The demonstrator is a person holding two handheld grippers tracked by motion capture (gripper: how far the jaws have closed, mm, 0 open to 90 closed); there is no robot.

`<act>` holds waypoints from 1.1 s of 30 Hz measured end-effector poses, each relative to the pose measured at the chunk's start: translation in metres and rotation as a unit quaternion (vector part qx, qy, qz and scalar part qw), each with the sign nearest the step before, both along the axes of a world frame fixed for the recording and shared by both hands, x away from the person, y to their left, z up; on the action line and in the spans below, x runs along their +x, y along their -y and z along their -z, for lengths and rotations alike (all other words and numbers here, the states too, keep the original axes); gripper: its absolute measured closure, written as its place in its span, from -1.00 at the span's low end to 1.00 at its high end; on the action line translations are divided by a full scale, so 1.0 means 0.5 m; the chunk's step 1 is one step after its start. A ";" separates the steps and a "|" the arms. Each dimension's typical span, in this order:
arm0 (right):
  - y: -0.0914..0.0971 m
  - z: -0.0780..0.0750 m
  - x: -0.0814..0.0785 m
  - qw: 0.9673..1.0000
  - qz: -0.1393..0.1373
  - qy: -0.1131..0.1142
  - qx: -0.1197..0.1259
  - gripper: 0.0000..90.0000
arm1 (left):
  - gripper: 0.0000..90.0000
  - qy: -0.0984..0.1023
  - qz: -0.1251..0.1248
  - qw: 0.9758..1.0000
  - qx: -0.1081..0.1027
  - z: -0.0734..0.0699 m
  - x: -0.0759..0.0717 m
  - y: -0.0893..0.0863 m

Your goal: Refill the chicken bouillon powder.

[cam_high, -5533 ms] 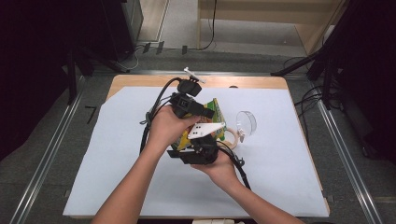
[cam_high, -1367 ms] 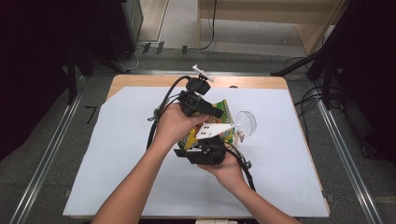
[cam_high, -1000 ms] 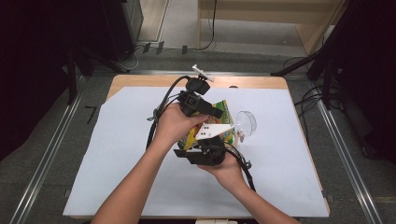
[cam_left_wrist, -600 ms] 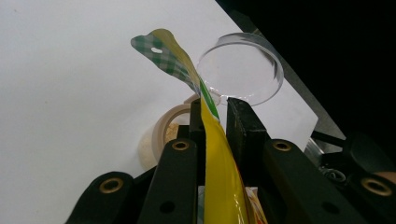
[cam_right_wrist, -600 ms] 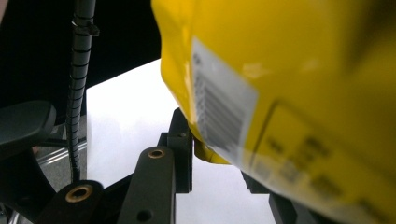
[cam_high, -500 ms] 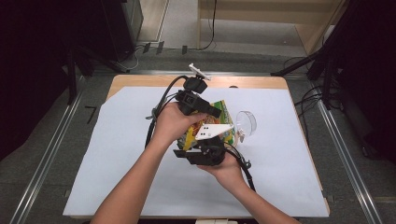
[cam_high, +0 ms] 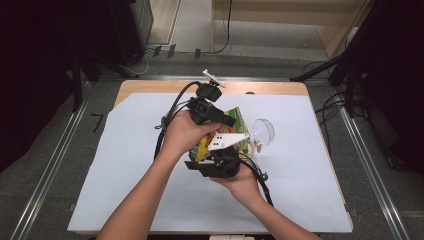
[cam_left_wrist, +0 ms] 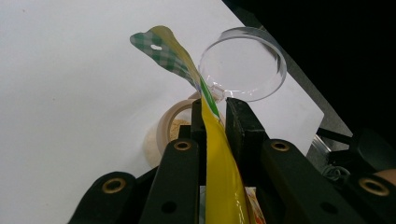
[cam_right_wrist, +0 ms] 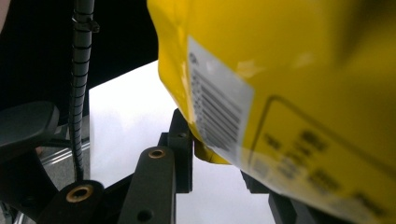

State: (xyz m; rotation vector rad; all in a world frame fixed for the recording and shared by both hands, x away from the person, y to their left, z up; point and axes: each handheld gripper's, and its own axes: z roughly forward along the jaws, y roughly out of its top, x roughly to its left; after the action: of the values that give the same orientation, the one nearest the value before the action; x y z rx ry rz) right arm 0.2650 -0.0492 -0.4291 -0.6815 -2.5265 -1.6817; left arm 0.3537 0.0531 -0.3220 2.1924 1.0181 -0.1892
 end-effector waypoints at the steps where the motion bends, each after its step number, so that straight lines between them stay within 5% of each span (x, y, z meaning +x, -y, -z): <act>1: 0.001 -0.001 0.000 1.000 -0.001 -0.001 0.002 0.57 | 0.83 0.000 -0.001 1.000 0.000 -0.001 0.001 -0.002; 14: -0.004 0.009 0.002 1.000 -0.006 -0.016 0.003 0.57 | 0.83 0.001 0.002 1.000 0.022 0.007 -0.005 0.009; 33: -0.005 0.009 -0.003 1.000 -0.006 -0.015 0.009 0.57 | 0.82 -0.012 -0.001 1.000 0.019 0.010 0.003 0.004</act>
State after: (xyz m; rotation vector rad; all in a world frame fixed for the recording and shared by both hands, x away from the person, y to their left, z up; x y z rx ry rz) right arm 0.2638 -0.0467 -0.4335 -0.6842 -2.4876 -1.6754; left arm 0.3553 0.0511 -0.3269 2.2292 1.0450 -0.1977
